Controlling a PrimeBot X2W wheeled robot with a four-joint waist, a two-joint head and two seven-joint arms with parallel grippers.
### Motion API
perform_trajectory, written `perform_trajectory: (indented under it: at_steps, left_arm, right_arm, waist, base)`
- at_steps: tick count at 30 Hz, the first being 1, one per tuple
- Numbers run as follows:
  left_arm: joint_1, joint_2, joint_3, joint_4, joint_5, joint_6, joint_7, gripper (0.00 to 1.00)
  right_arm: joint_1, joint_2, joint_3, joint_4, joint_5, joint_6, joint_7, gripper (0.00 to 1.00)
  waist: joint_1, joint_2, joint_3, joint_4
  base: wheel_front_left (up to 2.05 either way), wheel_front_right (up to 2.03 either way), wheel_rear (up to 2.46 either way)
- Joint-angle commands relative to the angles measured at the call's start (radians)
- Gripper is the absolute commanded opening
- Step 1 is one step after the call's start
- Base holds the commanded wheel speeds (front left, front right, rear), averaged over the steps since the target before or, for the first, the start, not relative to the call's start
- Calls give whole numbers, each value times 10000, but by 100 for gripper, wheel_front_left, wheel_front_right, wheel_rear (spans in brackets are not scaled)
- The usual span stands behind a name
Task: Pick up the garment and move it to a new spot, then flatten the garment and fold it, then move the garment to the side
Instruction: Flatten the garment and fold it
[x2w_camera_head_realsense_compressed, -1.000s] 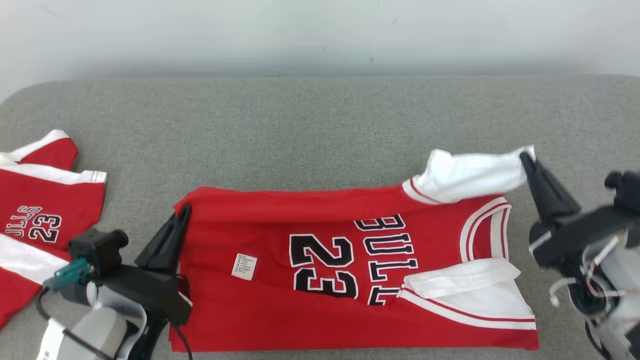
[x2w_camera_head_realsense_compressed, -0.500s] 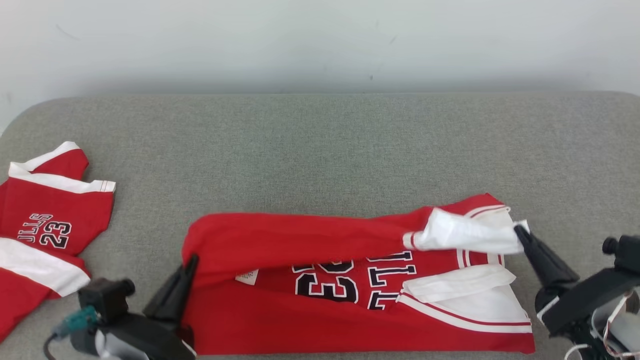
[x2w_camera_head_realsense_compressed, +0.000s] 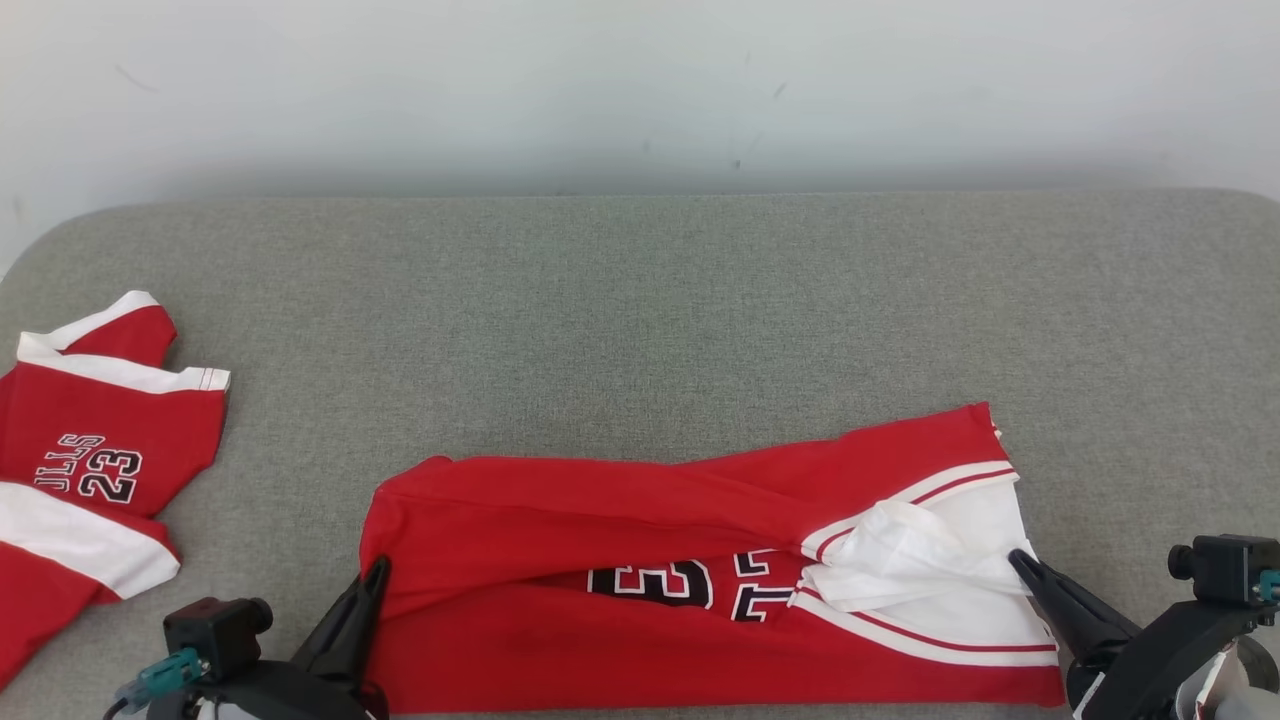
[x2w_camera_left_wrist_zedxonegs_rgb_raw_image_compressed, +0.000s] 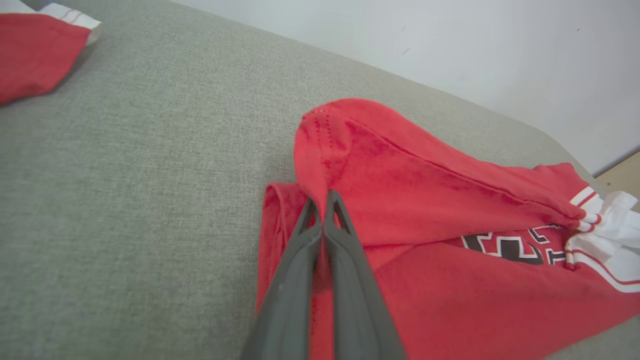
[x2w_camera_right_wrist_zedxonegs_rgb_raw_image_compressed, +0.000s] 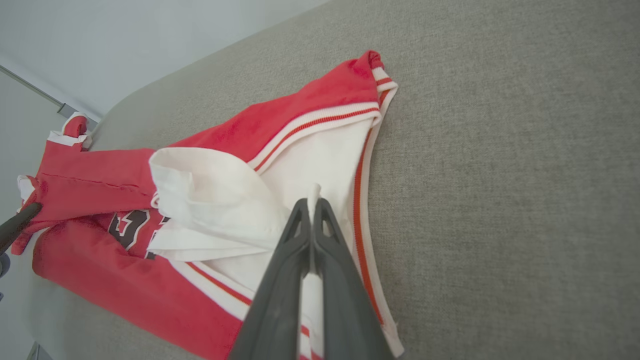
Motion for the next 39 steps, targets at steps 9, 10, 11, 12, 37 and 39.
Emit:
perform_trajectory:
  at_steps: [9,10,11,12,37,39]
  left_arm:
    - [10,-238,338,381,353,-63,-70,0]
    - [23,-268,361,395,374,-74,-70,0]
    - [37,-295,392,414,388,-82,-70,0]
    - [58,-322,412,438,414,-91,-70,0]
    - [1180,-784,2014,-808,1661,107,-70,100]
    - [1308,-843,2222,-1090,1889,178,-70,100]
  right_arm:
    - [-463,-162,630,427,252,-11,-119,0]
    - [-490,-174,686,430,300,-11,-137,0]
    - [-503,-164,742,398,385,-11,-153,0]
    - [-513,-161,823,392,443,-11,-157,0]
    - [-101,-80,-488,208,242,-11,-365,100]
    - [93,29,-1001,295,-221,-11,-365,100]
  waist:
    - [1,1,-14,19]
    - [1,1,-18,22]
    - [1,1,-25,21]
    - [1,1,-36,21]
    - [1,1,-655,40]
    - [1,1,-713,82]
  base:
    - [0,0,0]
    - [0,0,0]
    - [0,0,0]
    - [0,0,0]
    - [0,0,0]
    - [0,0,0]
